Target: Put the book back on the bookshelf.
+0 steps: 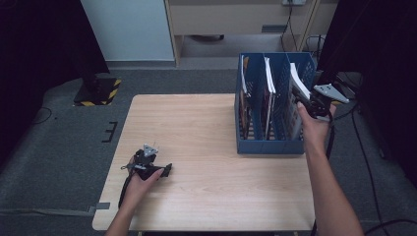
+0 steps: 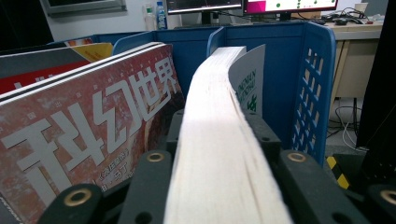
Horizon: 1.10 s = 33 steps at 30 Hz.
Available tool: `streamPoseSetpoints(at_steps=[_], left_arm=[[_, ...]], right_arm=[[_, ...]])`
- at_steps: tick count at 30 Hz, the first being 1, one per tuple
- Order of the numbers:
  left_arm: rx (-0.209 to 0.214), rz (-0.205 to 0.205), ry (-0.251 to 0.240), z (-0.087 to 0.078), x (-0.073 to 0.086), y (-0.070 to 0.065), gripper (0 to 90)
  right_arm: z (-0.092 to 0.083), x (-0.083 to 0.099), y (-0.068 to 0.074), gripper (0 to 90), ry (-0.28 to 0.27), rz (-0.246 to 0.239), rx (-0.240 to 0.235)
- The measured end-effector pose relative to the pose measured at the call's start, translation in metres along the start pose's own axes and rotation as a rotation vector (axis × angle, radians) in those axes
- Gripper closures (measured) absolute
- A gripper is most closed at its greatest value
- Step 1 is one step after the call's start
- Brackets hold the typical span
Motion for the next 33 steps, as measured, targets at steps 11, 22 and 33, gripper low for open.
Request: streamPoseSetpoints(at_steps=[11,22,33], left_arm=[[0.000,0.000,0.000,0.000,0.000,0.000,0.0],[0.000,0.002,0.000,0.000,0.000,0.000,0.0],[0.002,0.003,0.001,0.000,0.000,-0.001,0.0]], right_arm=[[0.001,-0.007,-0.007,73.7,-0.014,-0.033,0.072],[0.016,-0.009,-0.013,73.7,-0.031,-0.026,0.115],[0.025,-0.005,-0.006,73.6,-0.032,-0.035,0.128]])
Point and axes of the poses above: each handheld gripper's, and its own axes: z roughly forward along the jaws, x roughly out of its underside, y roughly to its left, the point moved 1 cm from there along z, roughly forward along the jaws, and after that the axes turned 8 degrees about -z, right-handed, at the moved point
